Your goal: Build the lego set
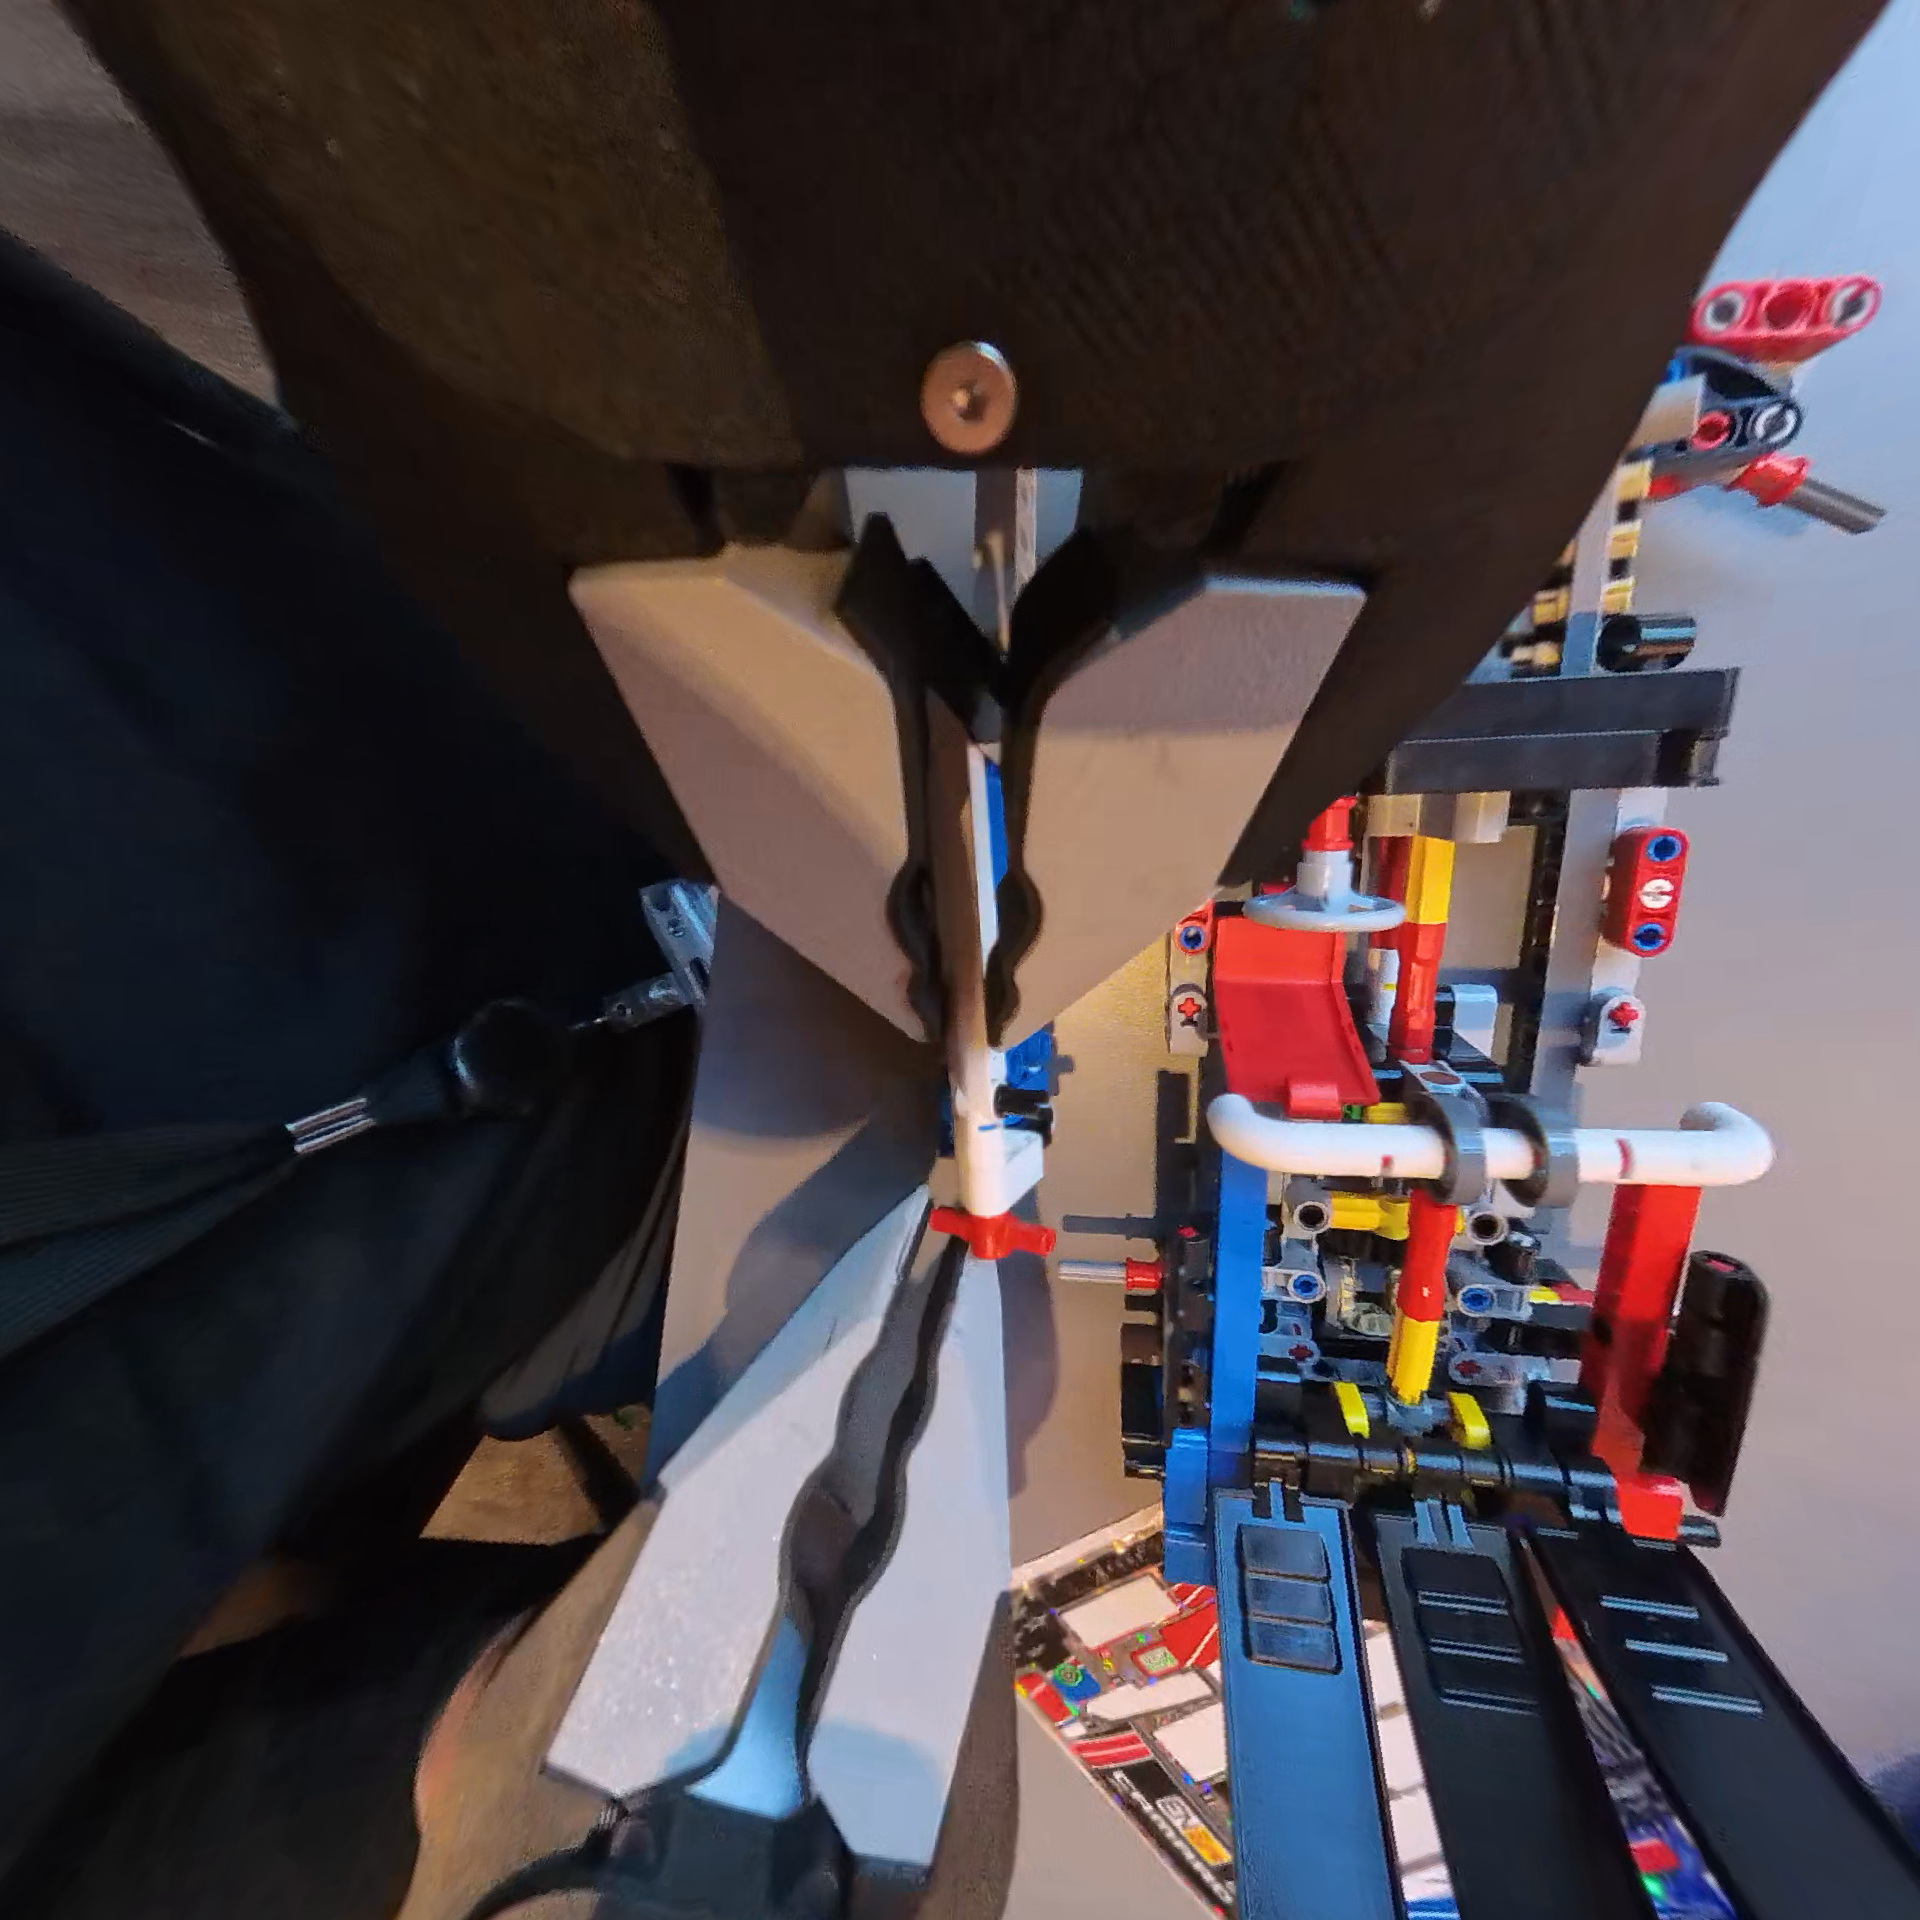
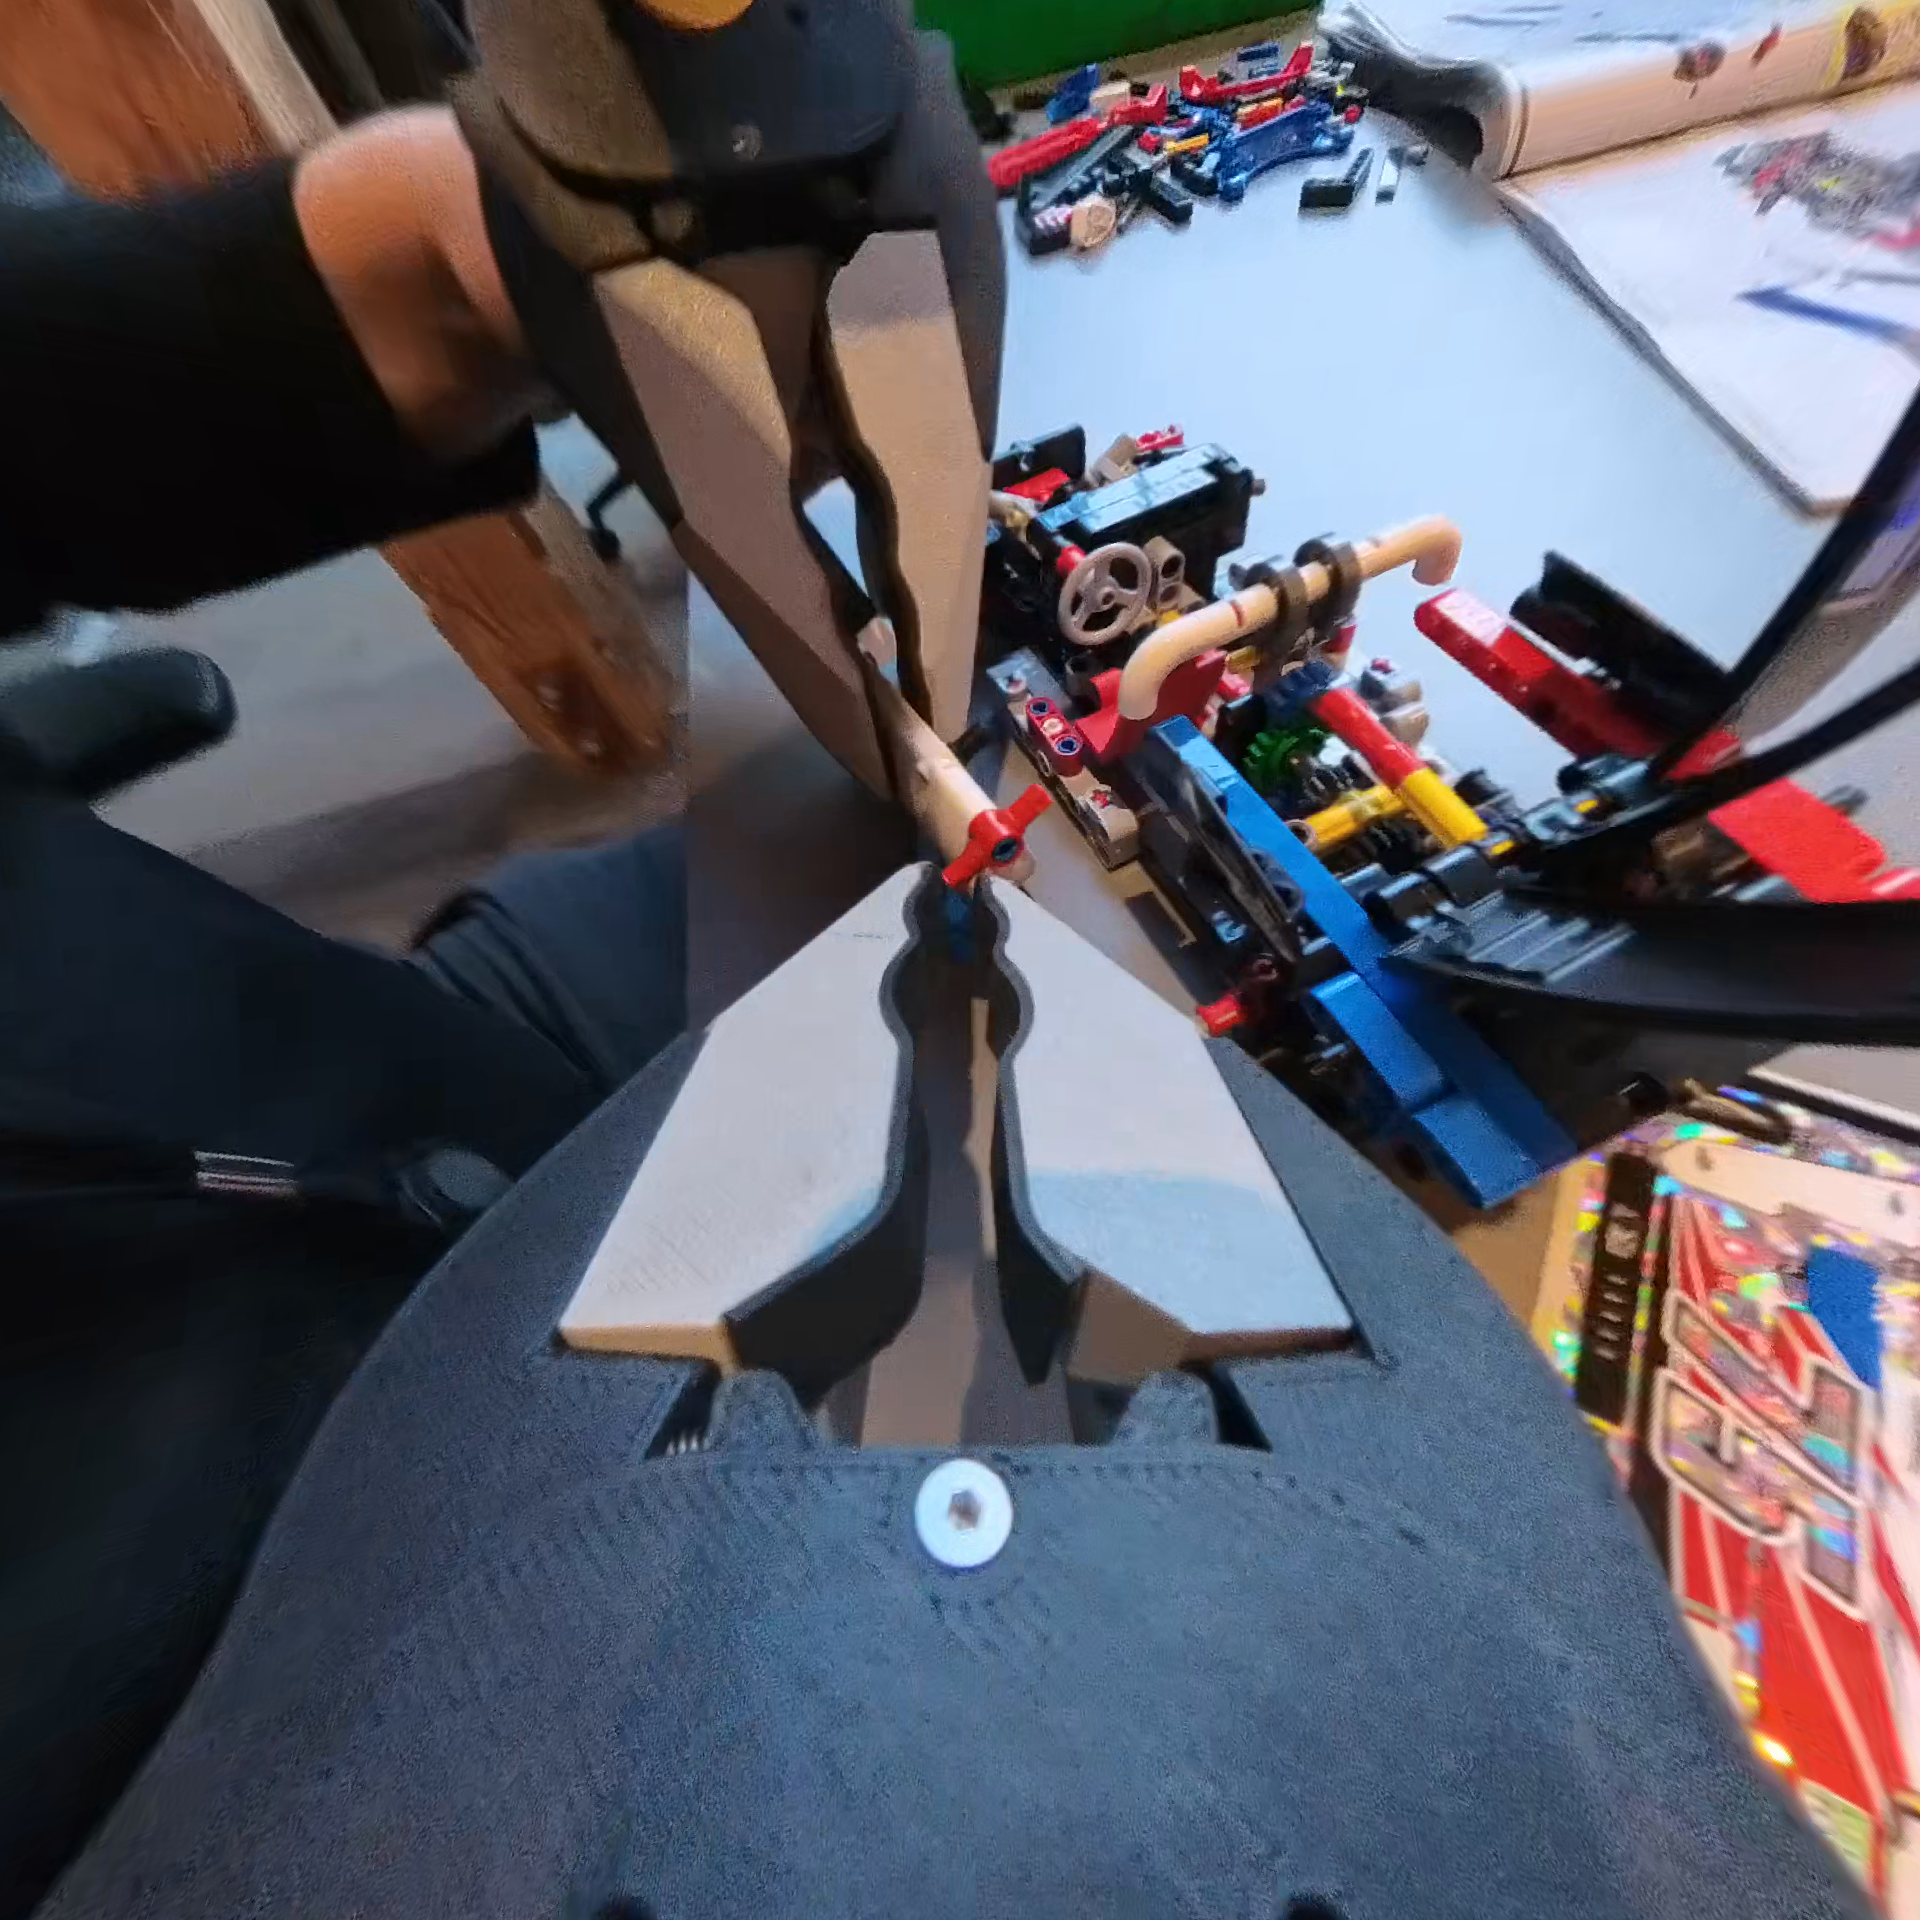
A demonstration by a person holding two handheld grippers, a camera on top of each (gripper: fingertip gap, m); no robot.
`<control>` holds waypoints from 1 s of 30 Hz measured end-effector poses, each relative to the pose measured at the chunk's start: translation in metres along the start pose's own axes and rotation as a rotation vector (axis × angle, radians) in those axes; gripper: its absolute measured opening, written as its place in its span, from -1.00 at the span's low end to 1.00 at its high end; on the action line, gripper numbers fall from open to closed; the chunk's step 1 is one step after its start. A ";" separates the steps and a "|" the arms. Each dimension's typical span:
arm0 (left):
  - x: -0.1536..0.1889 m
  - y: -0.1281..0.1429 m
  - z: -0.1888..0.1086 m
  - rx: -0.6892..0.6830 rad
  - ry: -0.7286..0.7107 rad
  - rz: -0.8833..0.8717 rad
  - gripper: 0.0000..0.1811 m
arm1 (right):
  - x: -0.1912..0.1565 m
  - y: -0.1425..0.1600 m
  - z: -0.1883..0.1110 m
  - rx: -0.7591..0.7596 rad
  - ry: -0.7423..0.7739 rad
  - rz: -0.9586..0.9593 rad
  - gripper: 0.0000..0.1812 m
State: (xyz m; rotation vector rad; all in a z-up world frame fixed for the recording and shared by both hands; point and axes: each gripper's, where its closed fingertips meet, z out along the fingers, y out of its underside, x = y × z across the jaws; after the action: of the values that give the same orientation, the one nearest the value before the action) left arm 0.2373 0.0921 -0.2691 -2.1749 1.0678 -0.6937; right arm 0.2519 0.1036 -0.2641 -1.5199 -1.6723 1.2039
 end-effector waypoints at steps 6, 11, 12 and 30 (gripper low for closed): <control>-0.001 0.002 0.002 -0.038 0.017 -0.014 -0.95 | 0.005 0.002 -0.005 -0.029 0.001 0.018 -0.69; -0.001 0.003 0.003 -0.054 0.044 -0.017 -0.95 | 0.008 -0.002 -0.015 -0.076 0.058 -0.218 -0.62; -0.002 0.003 0.004 -0.058 0.055 -0.027 -0.95 | 0.008 -0.001 -0.015 -0.095 0.071 -0.277 -0.61; -0.009 0.003 0.006 -0.094 0.101 -0.038 -0.94 | 0.010 0.005 0.019 -0.277 0.225 -0.798 -0.66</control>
State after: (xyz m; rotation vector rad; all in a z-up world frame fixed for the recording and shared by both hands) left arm 0.2355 0.0999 -0.2767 -2.2660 1.1332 -0.7922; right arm 0.2355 0.1088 -0.2787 -0.9025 -2.0399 0.3787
